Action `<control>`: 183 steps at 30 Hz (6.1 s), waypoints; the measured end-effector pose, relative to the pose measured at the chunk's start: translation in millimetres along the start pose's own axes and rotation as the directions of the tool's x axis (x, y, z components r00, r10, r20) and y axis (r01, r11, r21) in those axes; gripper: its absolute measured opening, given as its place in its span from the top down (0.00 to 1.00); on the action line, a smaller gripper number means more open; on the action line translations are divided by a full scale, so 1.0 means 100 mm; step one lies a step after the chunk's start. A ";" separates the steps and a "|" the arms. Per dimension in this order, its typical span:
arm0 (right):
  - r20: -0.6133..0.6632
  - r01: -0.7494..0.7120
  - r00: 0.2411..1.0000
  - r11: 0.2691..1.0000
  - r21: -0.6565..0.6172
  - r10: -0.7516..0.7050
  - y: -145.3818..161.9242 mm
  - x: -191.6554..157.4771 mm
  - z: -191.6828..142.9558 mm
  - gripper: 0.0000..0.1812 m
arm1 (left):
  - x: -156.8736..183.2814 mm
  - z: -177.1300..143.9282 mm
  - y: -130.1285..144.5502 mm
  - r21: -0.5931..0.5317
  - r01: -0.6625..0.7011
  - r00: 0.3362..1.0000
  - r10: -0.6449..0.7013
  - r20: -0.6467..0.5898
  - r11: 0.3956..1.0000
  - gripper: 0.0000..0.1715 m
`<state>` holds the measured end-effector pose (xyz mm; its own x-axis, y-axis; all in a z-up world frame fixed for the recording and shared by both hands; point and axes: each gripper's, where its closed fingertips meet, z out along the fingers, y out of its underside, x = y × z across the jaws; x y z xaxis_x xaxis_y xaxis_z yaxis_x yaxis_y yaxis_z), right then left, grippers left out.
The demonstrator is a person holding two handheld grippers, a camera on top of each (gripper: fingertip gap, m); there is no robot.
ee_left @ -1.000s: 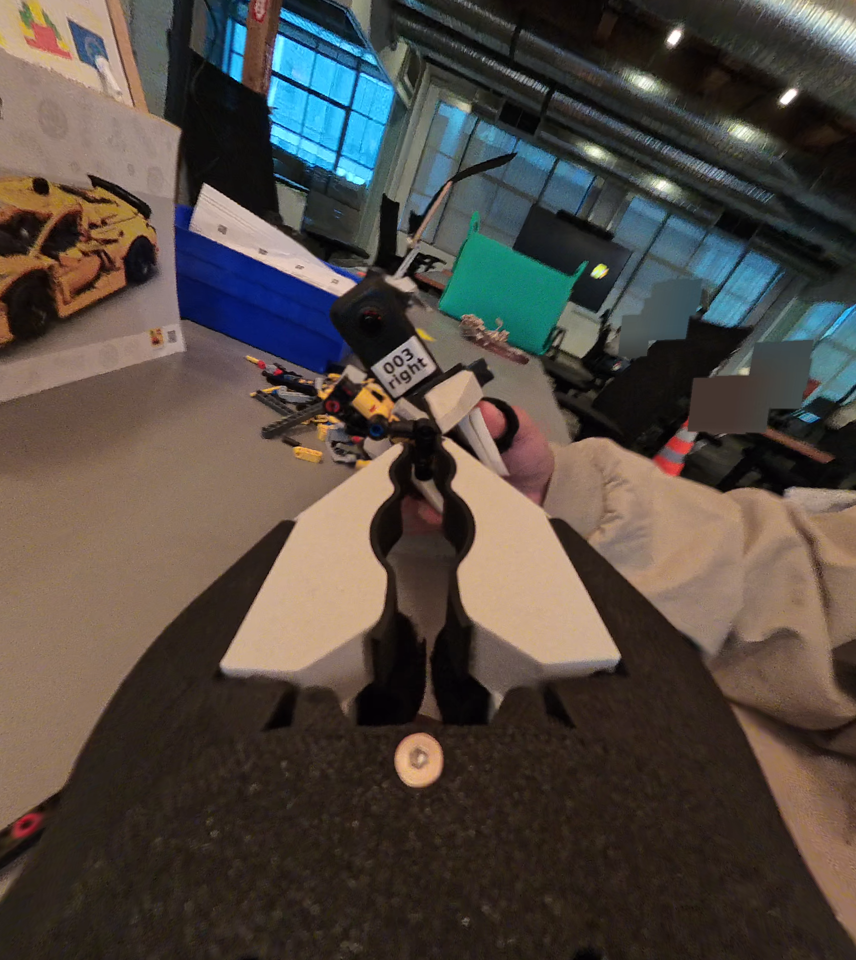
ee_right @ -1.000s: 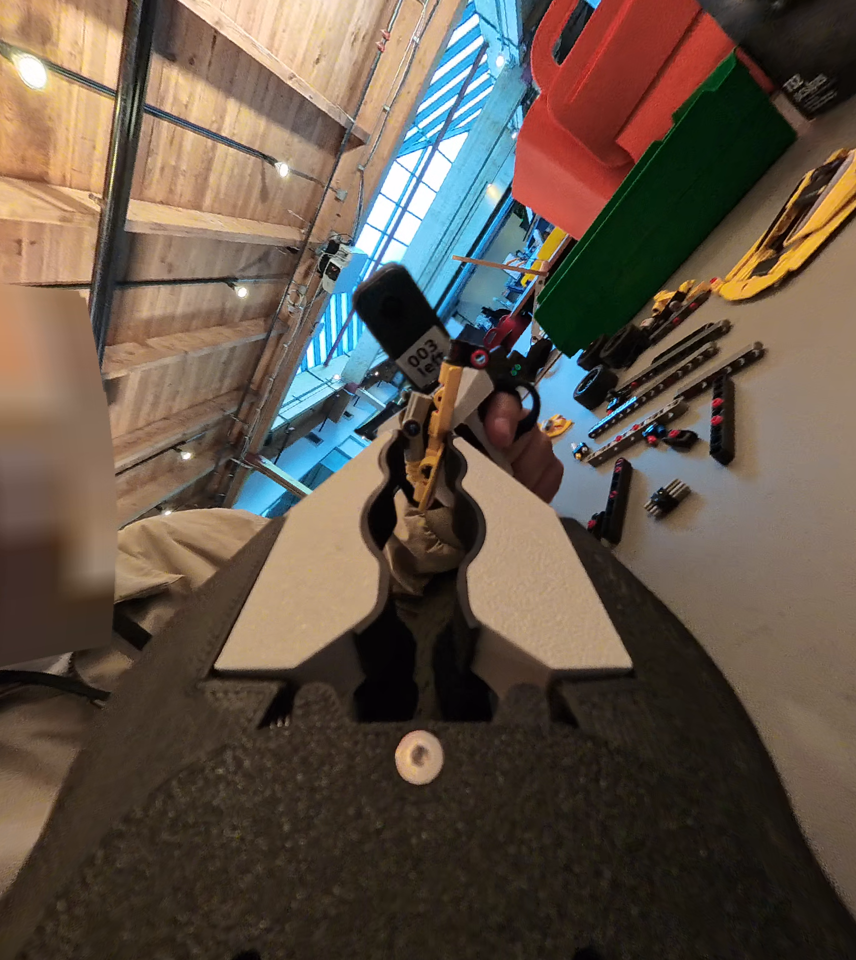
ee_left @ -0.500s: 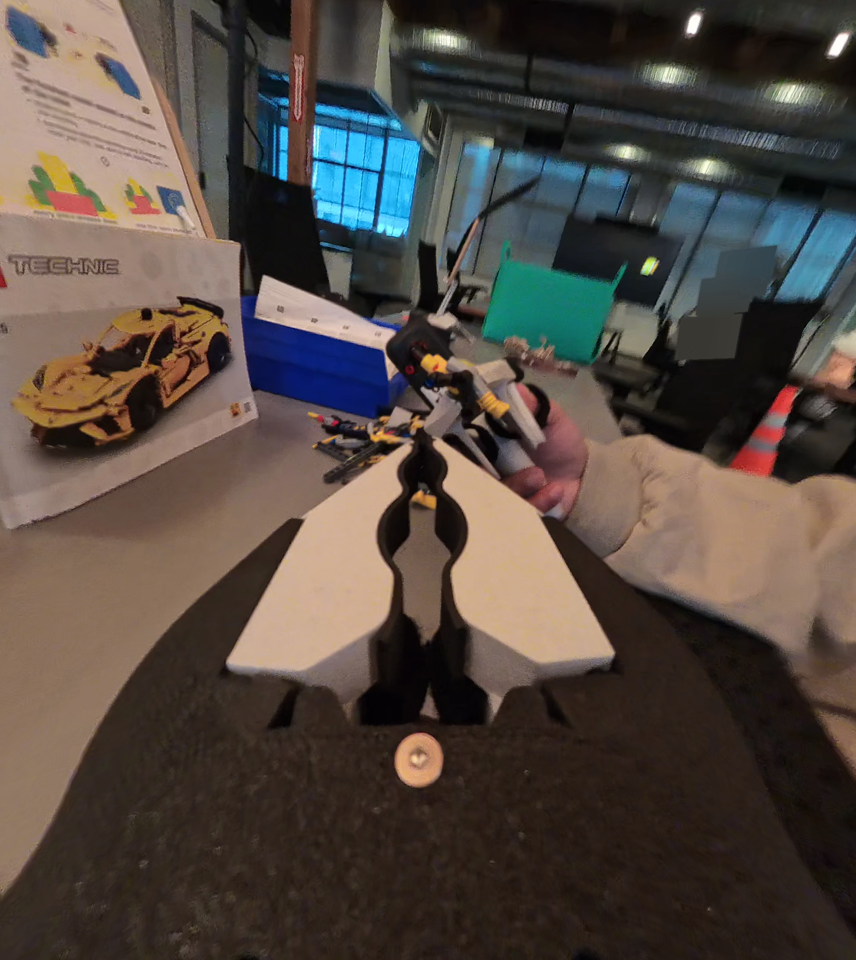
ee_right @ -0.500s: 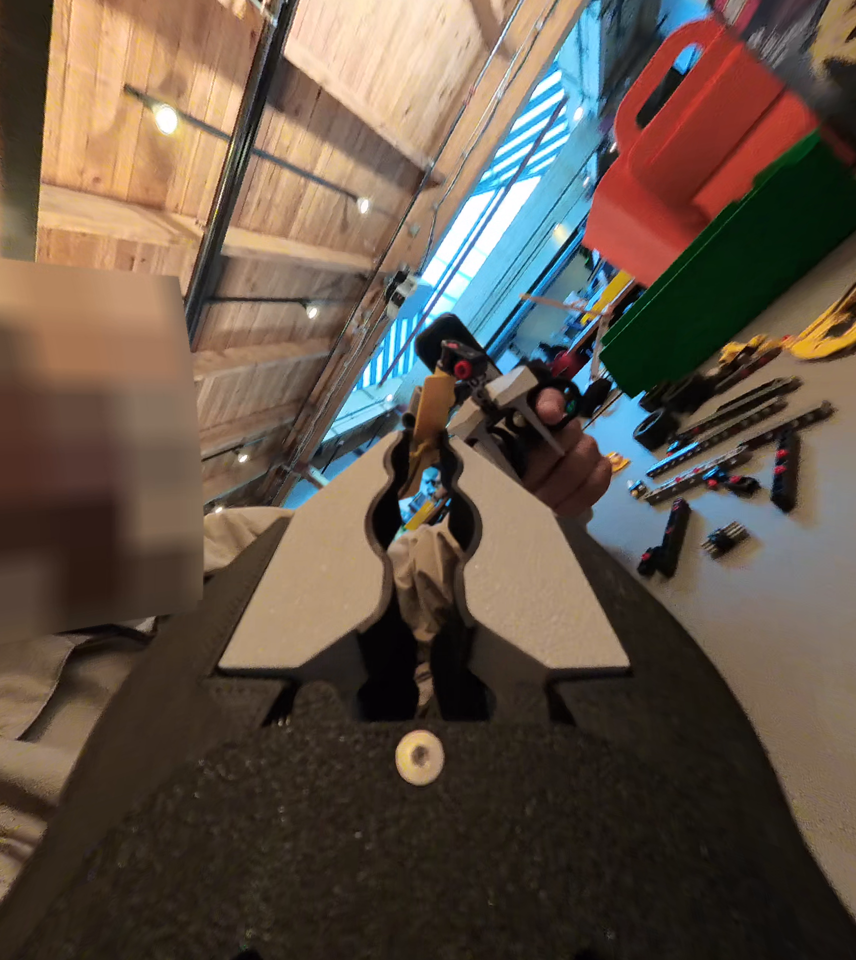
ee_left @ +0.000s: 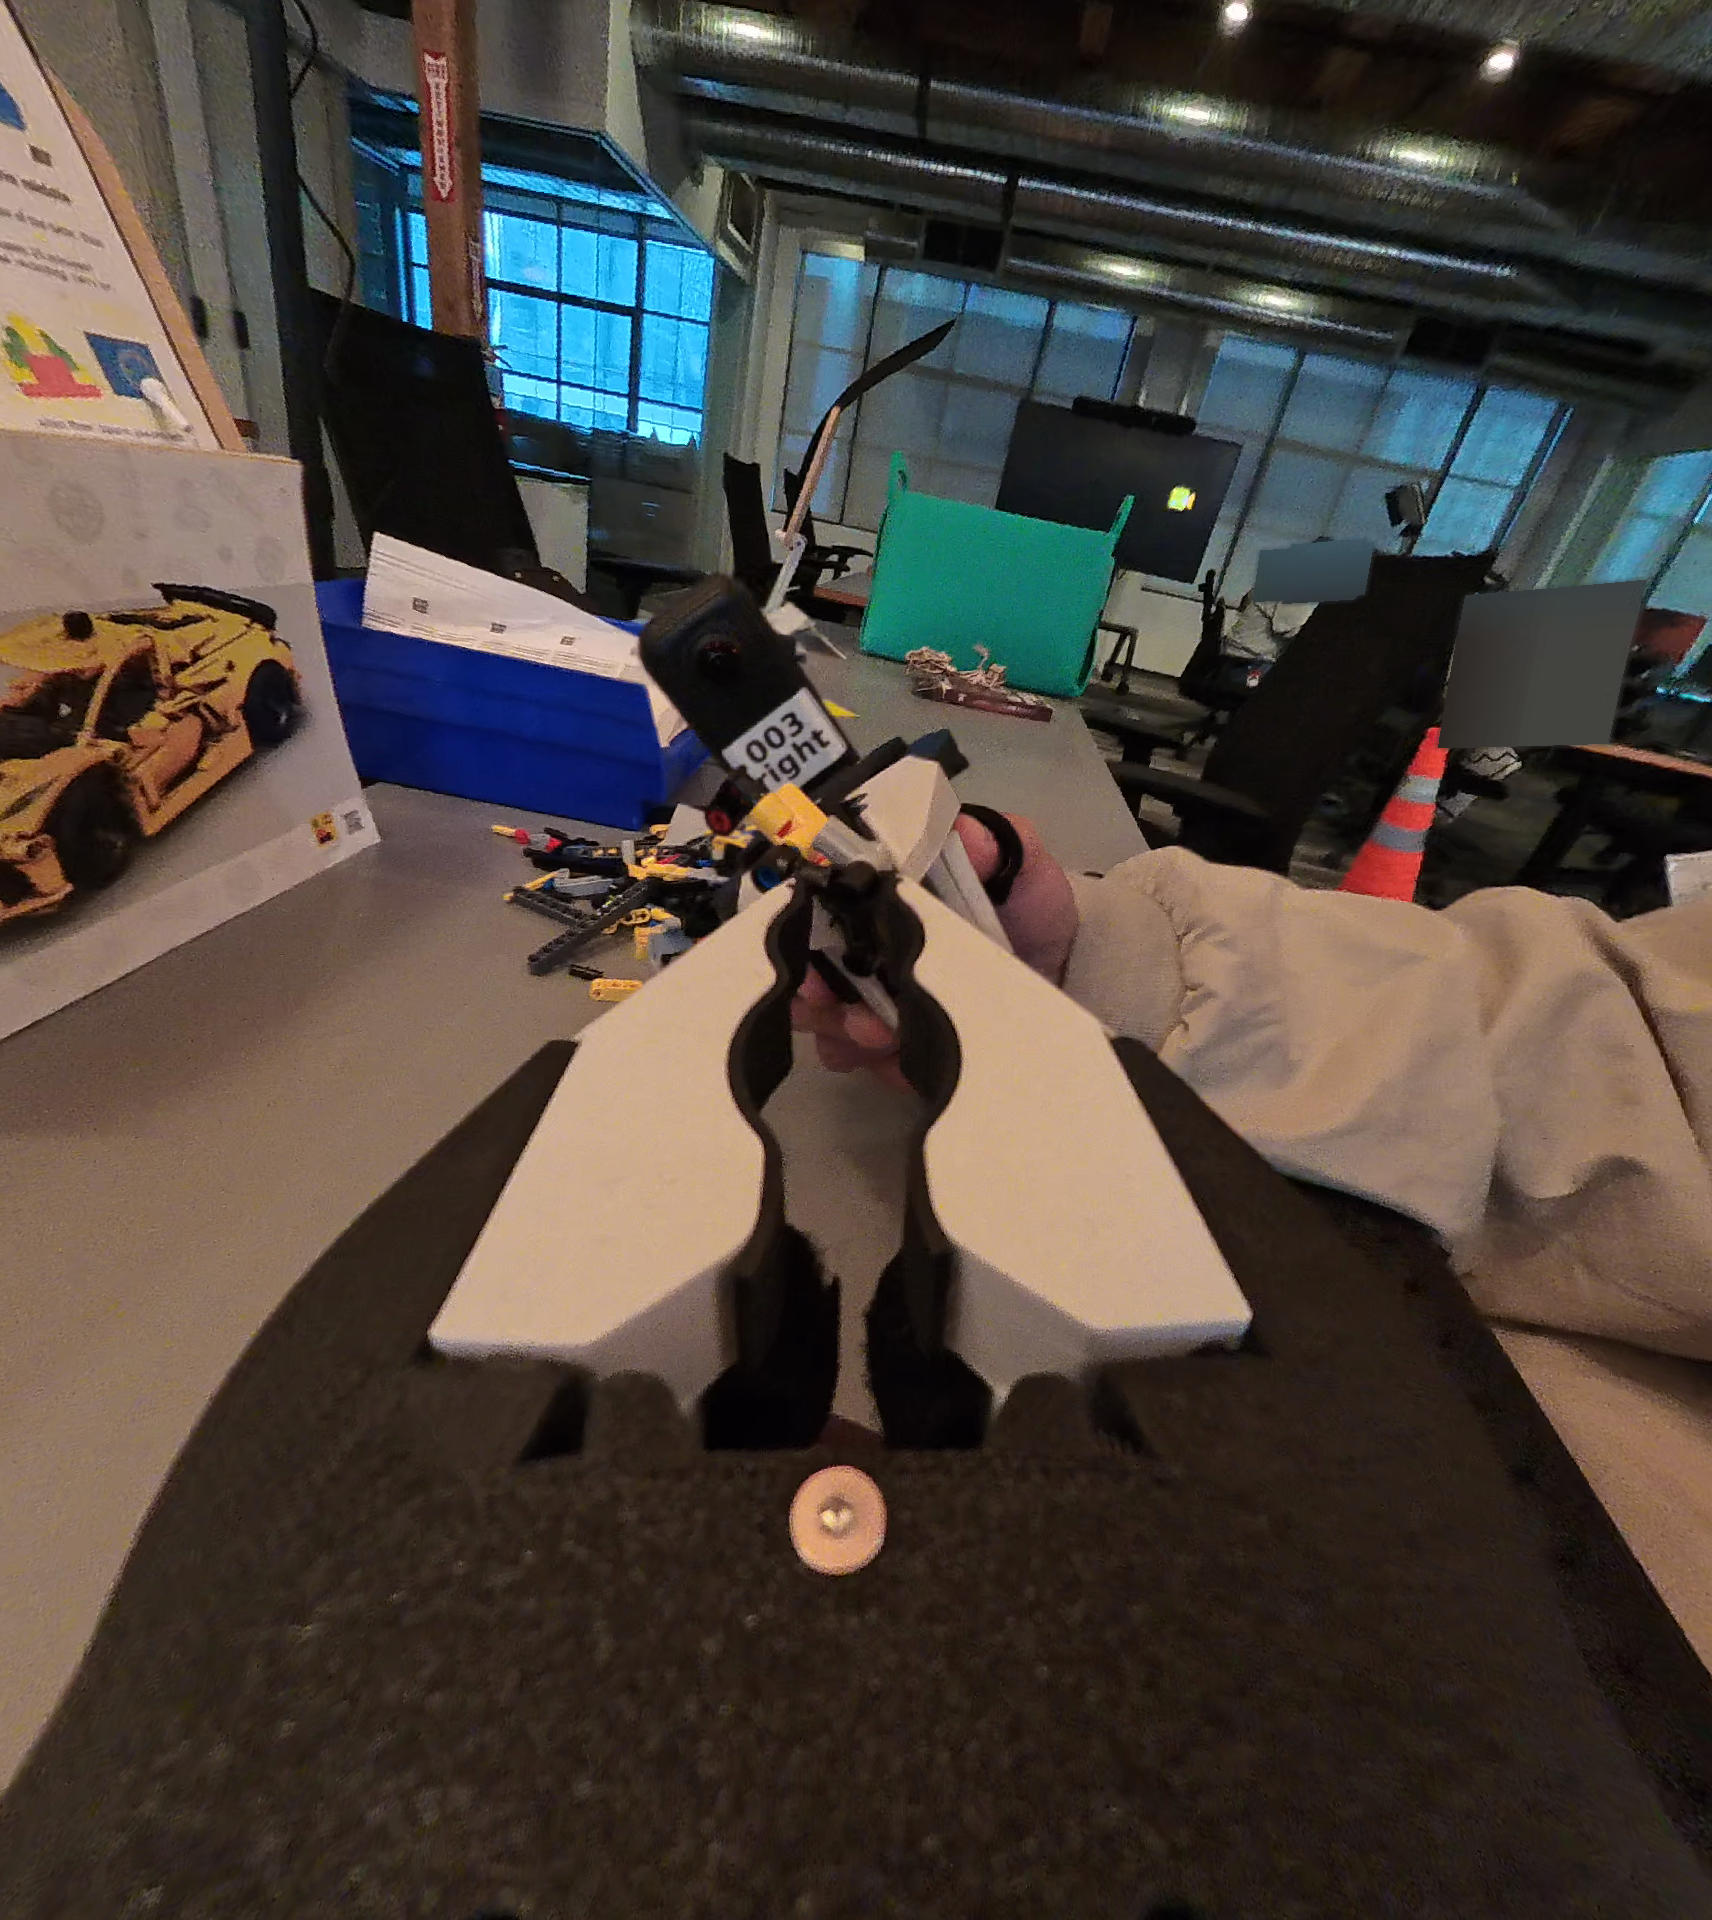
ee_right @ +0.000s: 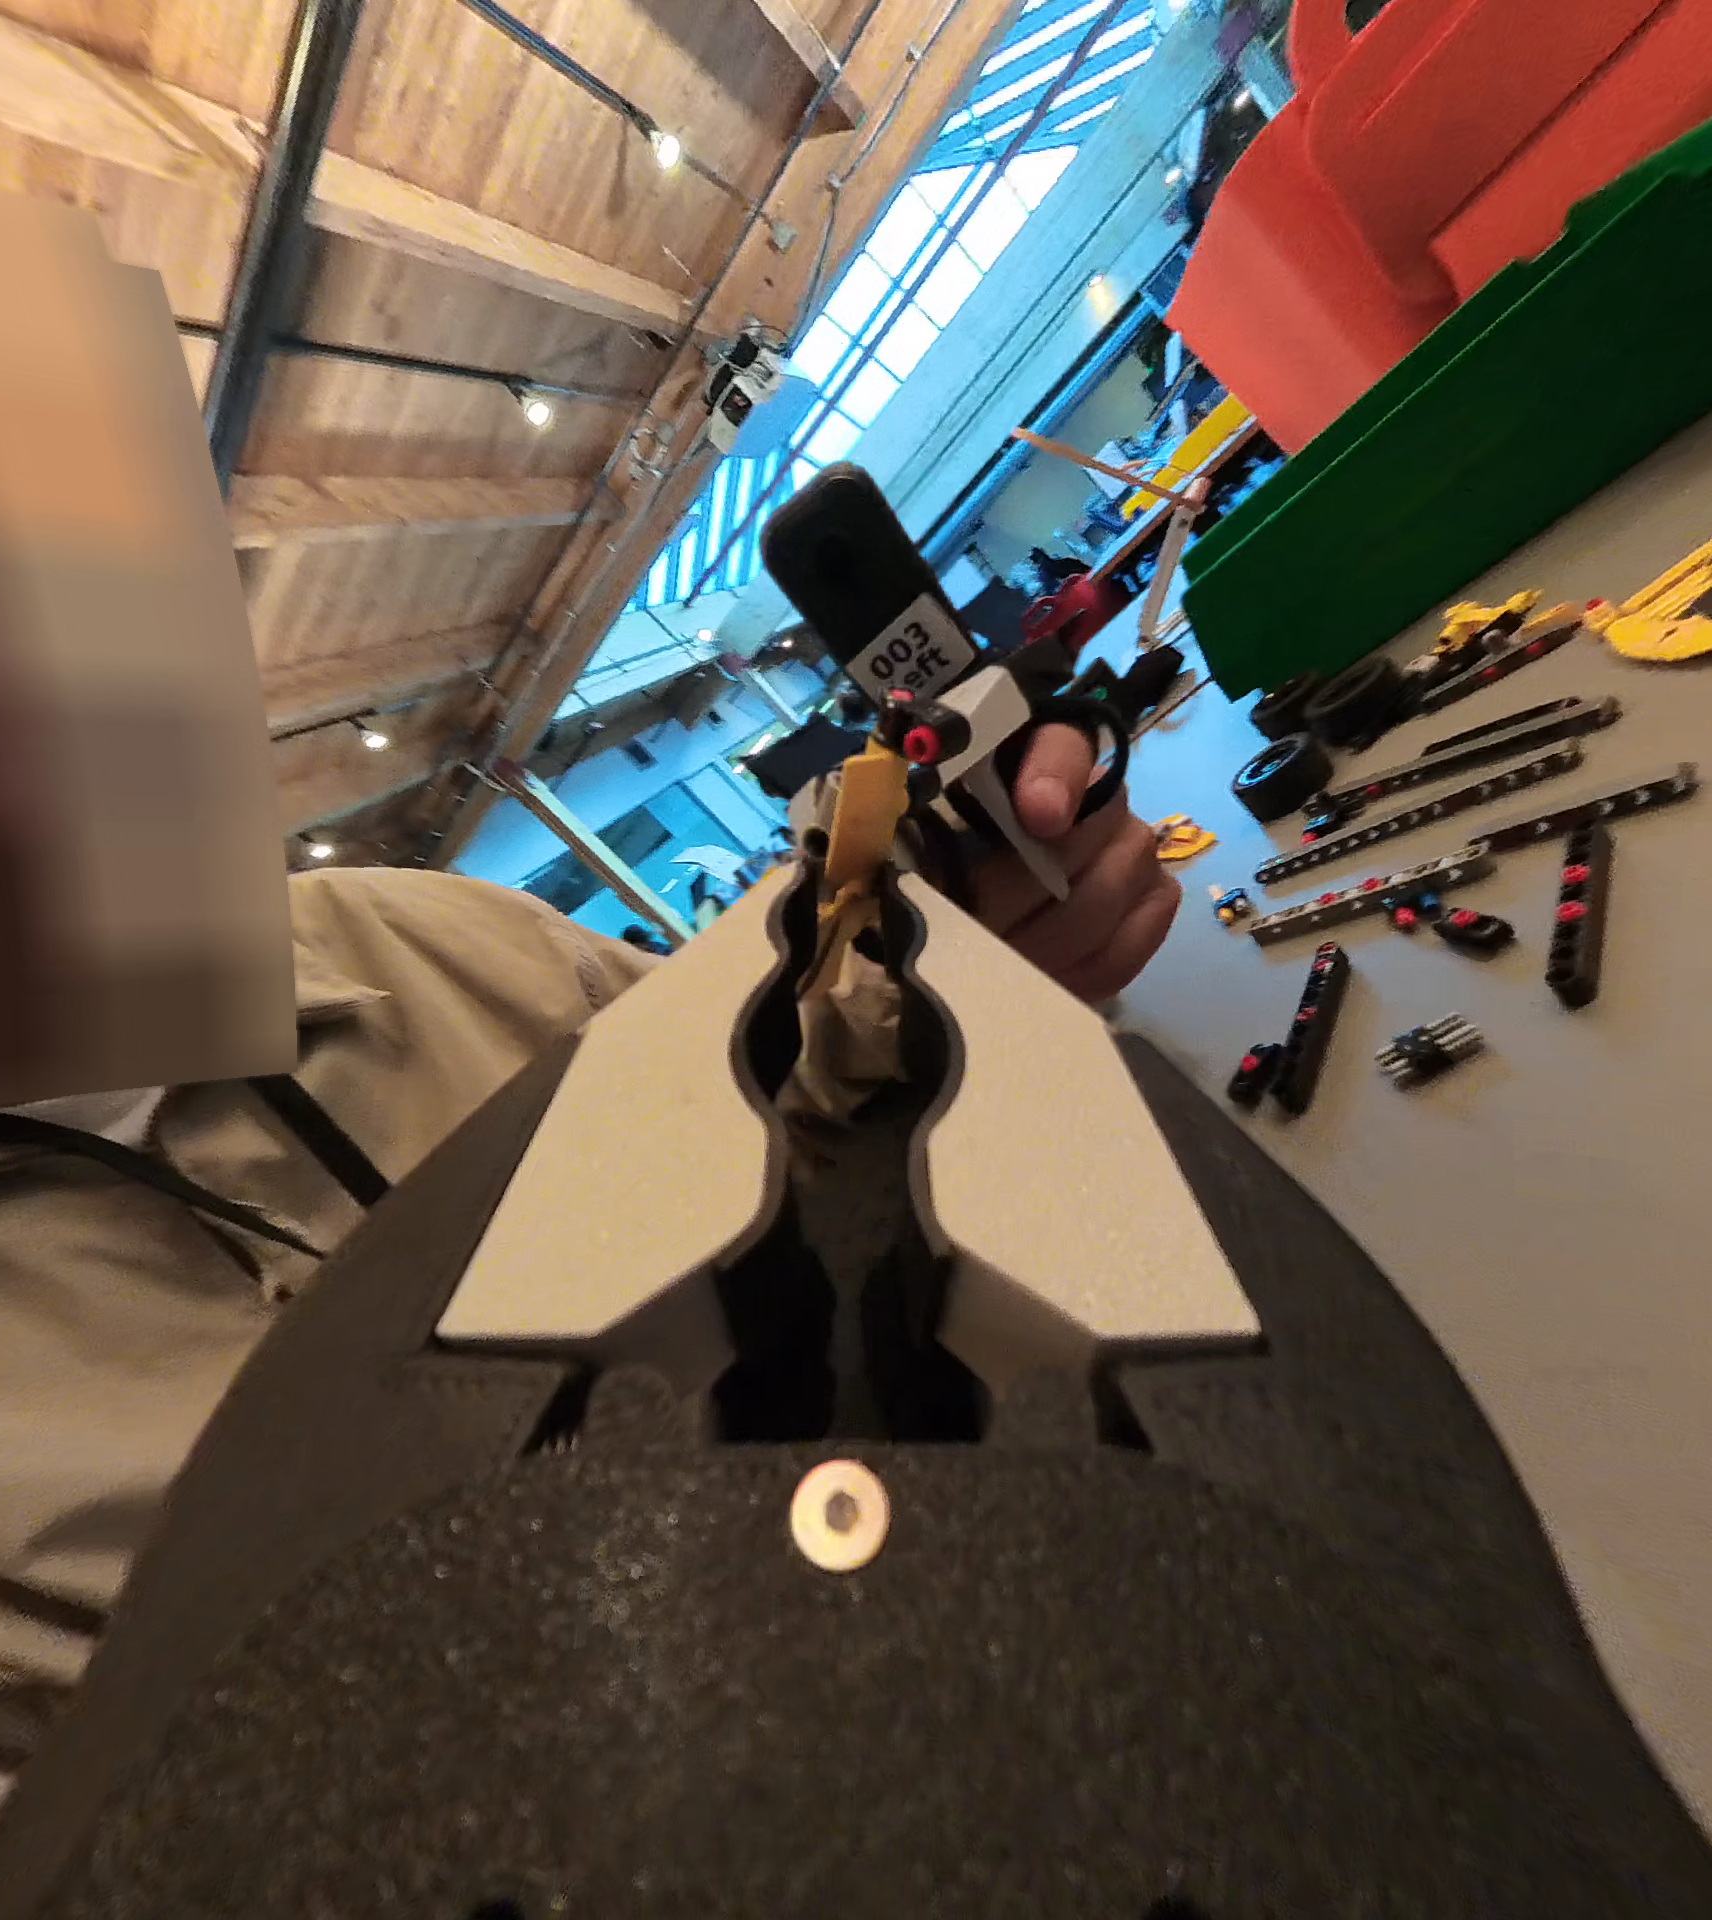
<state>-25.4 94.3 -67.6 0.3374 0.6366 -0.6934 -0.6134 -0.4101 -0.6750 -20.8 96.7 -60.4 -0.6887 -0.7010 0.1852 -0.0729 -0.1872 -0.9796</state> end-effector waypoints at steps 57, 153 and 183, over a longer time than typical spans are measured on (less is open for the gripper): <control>-0.495 0.657 0.461 0.658 -0.367 -0.736 -0.06 0.38 -0.14 0.87 | -0.38 -0.01 0.43 -0.474 -0.655 0.594 0.789 0.159 0.589 0.92; -0.200 0.480 0.817 0.830 -0.285 -0.541 0.23 0.12 0.02 0.90 | 0.25 -0.14 0.30 -0.149 -0.208 0.967 0.180 -0.183 0.967 1.00; -0.100 0.500 0.829 0.809 -0.311 -0.551 0.35 -0.02 -0.03 0.97 | 0.42 -0.22 0.28 -0.139 0.138 0.907 -0.181 -0.381 0.981 1.00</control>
<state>-45.8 76.4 -90.5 0.6888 0.6881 -0.2284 -0.1055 -0.2166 -0.9706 -67.5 77.0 -82.1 -0.8858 -0.3396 0.3161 -0.2667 -0.1847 -0.9459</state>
